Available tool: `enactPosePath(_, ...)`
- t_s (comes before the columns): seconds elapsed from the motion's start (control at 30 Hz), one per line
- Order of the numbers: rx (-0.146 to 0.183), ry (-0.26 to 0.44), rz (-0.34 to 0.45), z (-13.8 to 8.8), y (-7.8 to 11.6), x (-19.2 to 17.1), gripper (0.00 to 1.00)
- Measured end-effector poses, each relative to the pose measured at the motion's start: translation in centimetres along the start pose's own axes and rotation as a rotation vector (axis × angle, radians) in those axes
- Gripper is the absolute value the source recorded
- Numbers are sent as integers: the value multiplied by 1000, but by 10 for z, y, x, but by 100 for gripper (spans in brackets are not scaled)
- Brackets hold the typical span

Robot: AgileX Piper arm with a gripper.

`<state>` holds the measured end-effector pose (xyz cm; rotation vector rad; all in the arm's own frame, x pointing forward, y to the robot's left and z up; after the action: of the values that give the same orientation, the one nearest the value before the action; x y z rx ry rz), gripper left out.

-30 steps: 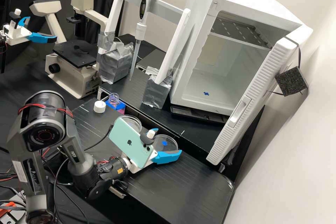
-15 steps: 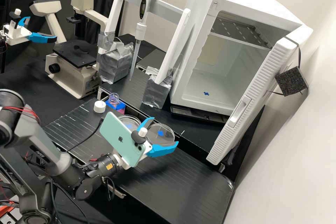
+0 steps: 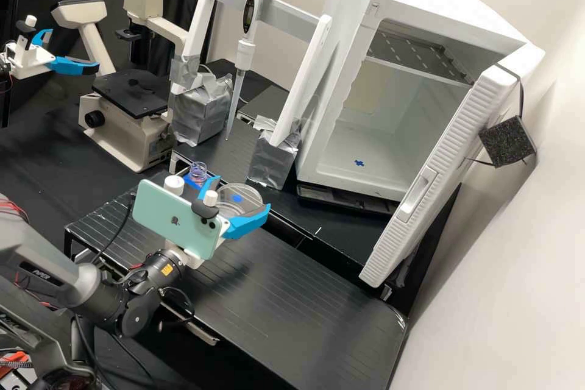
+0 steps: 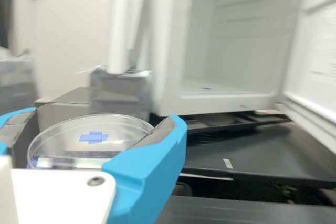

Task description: Close the lid

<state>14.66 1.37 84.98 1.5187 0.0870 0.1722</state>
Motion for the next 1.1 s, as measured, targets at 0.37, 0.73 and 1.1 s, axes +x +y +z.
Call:
enactPosePath(0.37, -47, 61, -128, -5, -14, 3, 0)
enactPosePath(0.73, -59, 19, -176, 8, -22, 8, 0)
enactPosePath(1.1, -47, -31, -146, 16, -18, 7, 0)
